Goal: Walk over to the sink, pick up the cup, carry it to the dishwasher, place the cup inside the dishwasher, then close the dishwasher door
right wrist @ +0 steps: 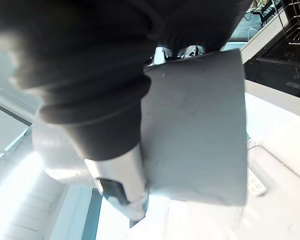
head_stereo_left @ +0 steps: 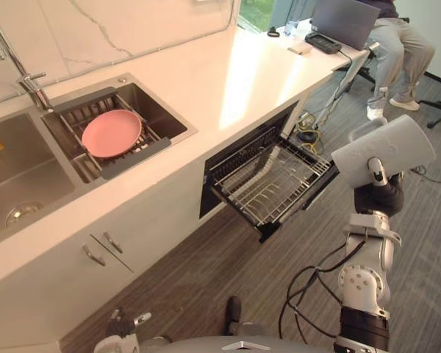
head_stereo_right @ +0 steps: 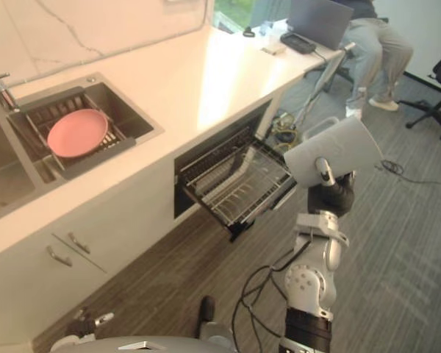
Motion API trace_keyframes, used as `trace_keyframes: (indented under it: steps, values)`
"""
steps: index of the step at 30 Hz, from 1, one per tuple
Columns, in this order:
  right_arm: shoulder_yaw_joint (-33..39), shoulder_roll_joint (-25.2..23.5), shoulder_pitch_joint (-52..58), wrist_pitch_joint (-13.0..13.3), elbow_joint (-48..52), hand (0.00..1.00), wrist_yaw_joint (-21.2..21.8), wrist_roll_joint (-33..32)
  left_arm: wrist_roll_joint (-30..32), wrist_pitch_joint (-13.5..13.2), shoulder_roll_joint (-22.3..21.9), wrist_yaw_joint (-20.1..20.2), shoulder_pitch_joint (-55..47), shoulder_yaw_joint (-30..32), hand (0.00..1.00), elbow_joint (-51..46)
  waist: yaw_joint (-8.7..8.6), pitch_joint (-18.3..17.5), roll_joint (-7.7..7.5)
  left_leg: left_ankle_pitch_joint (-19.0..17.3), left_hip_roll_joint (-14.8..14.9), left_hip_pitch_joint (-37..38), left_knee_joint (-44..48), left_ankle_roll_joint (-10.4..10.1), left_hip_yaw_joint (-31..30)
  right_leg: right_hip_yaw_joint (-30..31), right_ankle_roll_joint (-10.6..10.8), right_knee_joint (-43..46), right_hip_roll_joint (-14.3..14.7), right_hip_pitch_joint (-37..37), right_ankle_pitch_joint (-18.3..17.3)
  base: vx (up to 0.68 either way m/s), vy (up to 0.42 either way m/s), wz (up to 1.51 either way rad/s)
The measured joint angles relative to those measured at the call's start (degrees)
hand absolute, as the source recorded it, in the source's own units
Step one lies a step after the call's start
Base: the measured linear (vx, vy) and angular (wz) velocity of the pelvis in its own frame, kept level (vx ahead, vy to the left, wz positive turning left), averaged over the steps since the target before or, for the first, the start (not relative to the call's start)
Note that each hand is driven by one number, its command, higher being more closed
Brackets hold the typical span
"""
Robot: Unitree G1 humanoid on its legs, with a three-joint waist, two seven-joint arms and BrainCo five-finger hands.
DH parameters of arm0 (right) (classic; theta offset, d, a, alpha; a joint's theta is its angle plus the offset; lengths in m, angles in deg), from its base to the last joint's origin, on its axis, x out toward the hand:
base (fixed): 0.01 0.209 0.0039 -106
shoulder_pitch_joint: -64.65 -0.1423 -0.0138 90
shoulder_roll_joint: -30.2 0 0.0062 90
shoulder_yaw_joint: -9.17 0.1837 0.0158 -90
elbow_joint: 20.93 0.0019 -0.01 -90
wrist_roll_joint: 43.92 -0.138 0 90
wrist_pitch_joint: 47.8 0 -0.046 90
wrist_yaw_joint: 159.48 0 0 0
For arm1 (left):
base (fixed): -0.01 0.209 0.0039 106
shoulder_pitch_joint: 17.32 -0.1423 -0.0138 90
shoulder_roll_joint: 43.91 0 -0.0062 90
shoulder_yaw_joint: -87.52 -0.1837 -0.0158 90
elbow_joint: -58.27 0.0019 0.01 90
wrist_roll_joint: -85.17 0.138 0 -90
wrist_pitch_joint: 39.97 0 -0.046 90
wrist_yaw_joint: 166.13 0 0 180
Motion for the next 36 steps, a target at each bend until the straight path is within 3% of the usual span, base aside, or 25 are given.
trace_keyframes:
  steps: [9, 12, 14, 15, 16, 17, 18, 19, 20, 21, 22, 23, 24, 26, 27, 28, 30, 31, 32, 33, 34, 36]
  values:
    - [-0.65, -0.03, 0.40, -0.39, 0.00, 1.00, 0.05, 1.05, 0.15, 0.89, -0.20, 0.04, 0.24, 0.29, 0.00, 0.36, 0.26, 0.22, 1.16, -2.43, 0.64, 0.37, 4.04, 0.31, -1.75, 2.53, -0.19, 1.22, 1.10, 0.39, -1.00, 0.05, 0.029, -0.07]
    - [-2.46, -0.13, 1.40, -0.59, -0.08, 1.00, 1.08, 1.05, 0.15, 0.99, -0.52, 0.06, 0.21, 0.49, 0.00, 0.54, 0.67, 1.92, 3.56, -7.56, 4.53, -0.15, 14.48, -0.66, -1.90, 3.34, 0.39, 6.62, 2.69, 1.70, -6.65, 0.02, 0.029, -0.04]
    - [-2.45, -0.17, 2.79, -0.58, -0.09, 1.00, 1.56, 1.07, 0.01, 0.89, -0.66, 0.10, 0.17, 1.10, 0.00, -0.46, 0.93, 2.42, 3.92, -6.02, 6.16, -5.56, 27.16, -0.24, -3.58, 4.51, 0.31, 5.15, 3.43, 3.45, -8.11, -0.02, -0.050, 0.07]
    - [-2.31, 0.02, 2.16, -0.58, 0.19, 1.00, 1.79, 1.30, -0.49, 0.80, -1.57, 0.05, 0.16, 1.06, 0.00, -0.25, 1.93, 3.28, 6.00, -4.93, 9.26, -8.12, 32.68, 0.18, -4.24, 4.34, -1.98, 10.53, 5.23, 3.35, -11.10, 0.04, -0.055, -0.02]
    - [-2.25, -0.68, 2.27, -0.59, 0.23, 1.00, 1.94, 1.94, -1.41, 0.93, -1.04, 0.53, -0.64, 1.33, 0.00, -0.51, 2.17, 3.83, 5.21, -4.10, 8.92, -8.84, 36.35, -0.33, -4.33, 4.60, -3.32, 19.65, 4.22, 2.55, -16.54, 0.04, -0.054, 0.03]
    - [-1.86, -0.87, 2.21, -0.64, 0.12, 1.00, 1.94, 2.10, -1.60, 0.98, -0.60, 0.77, -0.65, 2.72, 0.00, -0.61, 2.38, 4.37, 4.49, -3.34, 8.44, -9.27, 38.37, -0.45, -4.39, 4.81, -1.55, 19.34, 3.37, 3.28, -17.80, -0.03, 0.019, 0.16]
    - [-1.70, -1.21, 2.13, -0.70, -0.20, 1.00, 1.74, 2.08, -1.70, 1.28, -1.01, 0.97, -1.66, 3.52, 0.00, -0.17, 3.08, 4.66, 4.00, -7.60, 7.17, -9.72, 35.14, -0.04, -4.51, 5.80, -1.69, 17.69, 2.83, 4.41, -17.74, -0.07, -0.008, 0.08]
    - [-1.93, -1.08, 1.74, -0.74, -0.06, 1.00, 1.72, 2.14, -1.66, 1.24, -1.22, 1.05, -2.40, 3.45, 0.00, -0.25, 3.23, 4.58, 3.95, -8.33, 5.69, -9.97, 29.11, -0.12, -4.09, 5.90, -1.89, 16.11, 2.09, 4.73, -17.51, -0.06, 0.038, 0.09]
    - [-2.15, -0.92, 1.44, -0.84, -0.02, 1.00, 1.63, 2.39, -1.38, 1.17, -1.79, 1.06, -3.06, 3.30, 0.00, -0.28, 3.23, 4.37, 4.46, -6.84, 4.08, -10.49, 18.94, -0.46, -3.97, 5.63, -1.67, 11.46, 1.79, 6.00, -17.16, -0.01, 0.014, 0.04]
    - [-2.17, -0.91, 1.43, -0.88, -0.02, 1.00, 1.57, 2.50, -1.36, 1.17, -2.00, 1.07, -3.25, 3.30, 0.00, -0.23, 3.36, 4.29, 4.68, -6.42, 4.06, -10.47, 16.76, -0.62, -3.88, 5.70, -1.63, 10.36, 2.05, 6.35, -17.18, 0.27, -0.030, -0.14]
    - [-2.18, -0.88, 1.06, -1.23, 0.15, 1.00, 1.07, 3.12, -1.21, 0.91, -3.33, 1.02, -4.41, 3.48, 0.00, 1.07, 4.51, 3.79, 6.82, -2.15, 5.65, -10.58, 12.57, 0.21, -2.52, 6.07, -1.48, 14.52, 4.21, 6.17, -18.41, 0.41, -0.021, -0.17]
    - [-3.48, -0.73, 1.32, -1.74, -0.04, 1.00, 0.94, 3.37, -1.00, 0.65, -1.85, 1.09, -5.04, 3.84, 0.00, 1.40, 4.61, 3.90, 3.97, -0.11, 3.84, -9.41, 13.23, 0.72, -1.27, 6.90, 0.43, 16.85, 2.09, 8.06, -21.68, 0.43, -0.027, -0.14]
    - [-3.45, -0.25, 1.18, -1.84, -0.32, 1.00, 0.99, 3.48, -0.99, 0.92, -1.84, 0.89, -4.66, 3.80, 0.00, 1.99, 4.64, 4.27, 4.48, 0.11, 4.20, -9.06, 13.56, 1.20, -1.47, 6.37, 0.22, 16.98, 2.14, 8.35, -21.65, 0.17, 0.113, -0.01]
    - [-4.56, 0.07, 1.16, -2.01, -0.03, 1.00, 1.18, 3.77, -1.04, 1.16, -1.21, 1.17, -5.74, 3.80, 0.00, 2.23, 5.05, 1.40, 2.38, -0.08, 0.78, -8.15, 9.67, 1.86, -0.85, 7.58, 1.36, 15.46, -0.05, 8.29, -22.35, 0.16, 0.173, -0.06]
    - [-4.51, 0.07, 1.16, -2.01, 0.00, 1.00, 1.18, 3.77, -1.04, 1.16, -1.09, 1.17, -5.76, 3.83, 0.00, 2.21, 5.03, 1.19, 2.19, -0.08, 0.37, -7.79, 9.18, 1.88, -0.84, 7.57, 1.42, 15.33, -0.27, 8.26, -22.39, 0.29, 0.133, 0.03]
    - [-4.47, 0.09, 1.15, -2.13, -0.05, 1.00, 1.17, 3.77, -1.05, 1.12, -0.59, 1.11, -5.59, 3.94, 0.00, 2.22, 5.18, 0.96, 1.18, 0.25, -1.10, -6.40, 6.69, 2.43, -0.66, 7.68, 2.66, 18.78, -1.14, 7.51, -22.88, 0.25, 0.087, 0.00]
    - [-4.65, -0.03, 1.34, -3.16, -0.06, 1.00, 1.20, 4.09, -1.05, 1.13, -0.48, 1.03, -5.37, 4.31, 0.00, 2.21, 5.29, 0.99, 0.74, 0.74, -1.88, -4.09, 4.06, 3.22, -0.46, 7.97, 5.34, 33.09, -2.56, 1.47, -24.42, 0.28, 0.094, 0.00]
    - [-5.14, -0.17, 1.53, -3.24, -0.14, 1.00, 1.21, 4.29, -1.04, 1.10, -0.28, 1.05, -5.04, 4.33, 0.00, 2.14, 5.10, 1.20, 0.45, 0.70, -2.18, -1.83, 2.62, 3.37, -0.52, 9.01, 8.44, 42.31, -3.33, -2.23, -22.66, 0.31, 0.072, 0.07]
    - [-5.96, -0.24, 1.60, -3.23, -0.21, 1.00, 1.24, 4.30, -1.04, 1.08, -0.08, 1.06, -5.07, 4.30, 0.00, 1.91, 5.04, 1.45, 0.09, 0.93, -2.28, 0.80, 1.11, 3.35, -0.87, 8.07, 7.35, 49.08, -4.86, -4.27, -19.75, 0.28, 0.031, 0.14]
    - [-6.24, -0.27, 1.62, -3.23, -0.26, 1.00, 1.25, 4.30, -1.05, 1.13, 0.00, 0.96, -5.05, 4.20, 0.00, 1.38, 4.87, 1.57, 0.00, 1.21, -2.19, 2.13, 0.46, 3.10, -1.12, 6.22, 4.92, 51.99, -5.89, -4.86, -18.37, 0.27, -0.048, 0.20]
    - [-6.59, -0.24, 1.57, -3.23, -0.63, 1.00, 1.26, 4.29, -1.11, 1.12, 0.00, 0.82, -4.94, 3.78, 0.00, 0.16, 4.66, 1.77, 0.31, 1.37, -1.64, 4.18, -0.22, 2.71, -1.65, 2.25, 0.26, 55.76, -7.79, -5.85, -20.45, 0.20, -0.103, 0.17]
    - [-6.72, -0.18, 1.21, -3.22, -0.96, 1.00, 1.37, 4.29, -1.38, 1.18, -0.18, 0.72, -3.95, 3.14, 0.00, -1.47, 4.86, 2.16, 1.07, 1.27, 1.03, 6.07, -0.13, 2.52, -3.91, -1.49, -3.26, 55.42, -7.76, -7.17, -23.65, 0.19, -0.140, 0.27]
